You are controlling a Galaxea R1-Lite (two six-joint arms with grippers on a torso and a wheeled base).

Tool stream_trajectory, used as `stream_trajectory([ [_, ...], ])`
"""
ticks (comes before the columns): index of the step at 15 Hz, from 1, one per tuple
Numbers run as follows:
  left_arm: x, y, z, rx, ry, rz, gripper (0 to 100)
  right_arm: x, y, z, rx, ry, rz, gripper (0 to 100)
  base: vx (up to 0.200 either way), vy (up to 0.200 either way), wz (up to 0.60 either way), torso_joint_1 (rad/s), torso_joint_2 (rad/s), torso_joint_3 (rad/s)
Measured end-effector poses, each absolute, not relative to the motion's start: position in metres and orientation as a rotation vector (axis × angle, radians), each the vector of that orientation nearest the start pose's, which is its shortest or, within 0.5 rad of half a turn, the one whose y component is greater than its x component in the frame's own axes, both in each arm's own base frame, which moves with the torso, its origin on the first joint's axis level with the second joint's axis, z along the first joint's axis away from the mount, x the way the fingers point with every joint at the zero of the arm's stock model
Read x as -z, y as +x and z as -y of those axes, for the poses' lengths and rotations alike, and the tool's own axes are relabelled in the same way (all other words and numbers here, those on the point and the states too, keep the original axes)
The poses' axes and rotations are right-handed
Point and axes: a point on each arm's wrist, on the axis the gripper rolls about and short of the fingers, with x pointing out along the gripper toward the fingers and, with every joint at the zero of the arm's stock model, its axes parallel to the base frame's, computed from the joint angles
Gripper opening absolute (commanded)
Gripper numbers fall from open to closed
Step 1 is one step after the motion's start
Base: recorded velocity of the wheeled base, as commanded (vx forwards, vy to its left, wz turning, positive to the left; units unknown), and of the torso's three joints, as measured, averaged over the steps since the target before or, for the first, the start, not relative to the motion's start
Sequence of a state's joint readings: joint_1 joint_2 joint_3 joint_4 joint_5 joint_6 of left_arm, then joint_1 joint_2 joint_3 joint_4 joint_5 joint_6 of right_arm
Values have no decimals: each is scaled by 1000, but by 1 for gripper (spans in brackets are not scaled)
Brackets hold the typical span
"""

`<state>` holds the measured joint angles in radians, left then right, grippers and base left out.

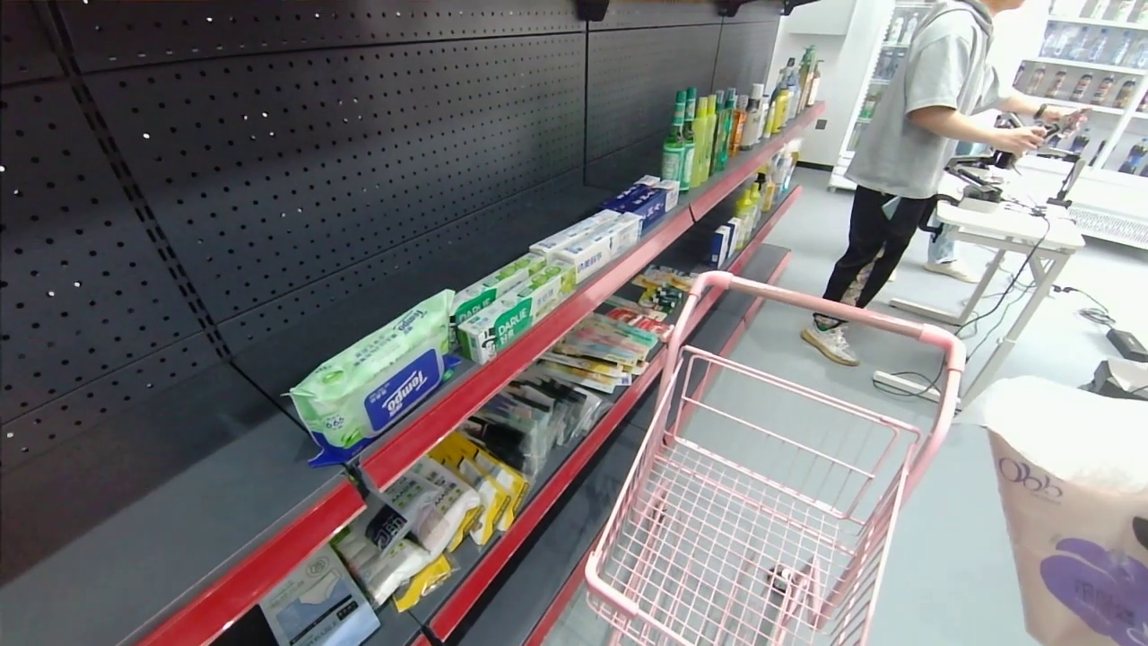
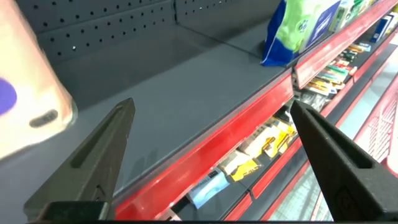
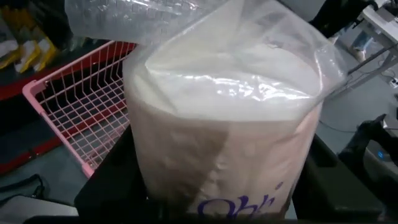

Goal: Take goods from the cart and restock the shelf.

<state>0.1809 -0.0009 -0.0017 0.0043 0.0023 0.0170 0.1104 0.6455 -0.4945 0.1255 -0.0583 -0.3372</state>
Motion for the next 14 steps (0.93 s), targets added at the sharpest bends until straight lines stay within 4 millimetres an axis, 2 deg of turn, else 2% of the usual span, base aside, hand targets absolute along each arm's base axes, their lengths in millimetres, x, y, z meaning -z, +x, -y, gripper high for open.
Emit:
stream_trajectory([
  [4, -75, -23, 4, -183, 17, -5, 100, -200, 43, -3, -99, -359, -269, 0, 0, 0, 0, 168, -355, -198],
  [14, -75, -23, 4, -182, 16, -5, 100, -199, 59, -6, -130, -362, -328, 0, 0, 0, 0, 142, -301, -165],
])
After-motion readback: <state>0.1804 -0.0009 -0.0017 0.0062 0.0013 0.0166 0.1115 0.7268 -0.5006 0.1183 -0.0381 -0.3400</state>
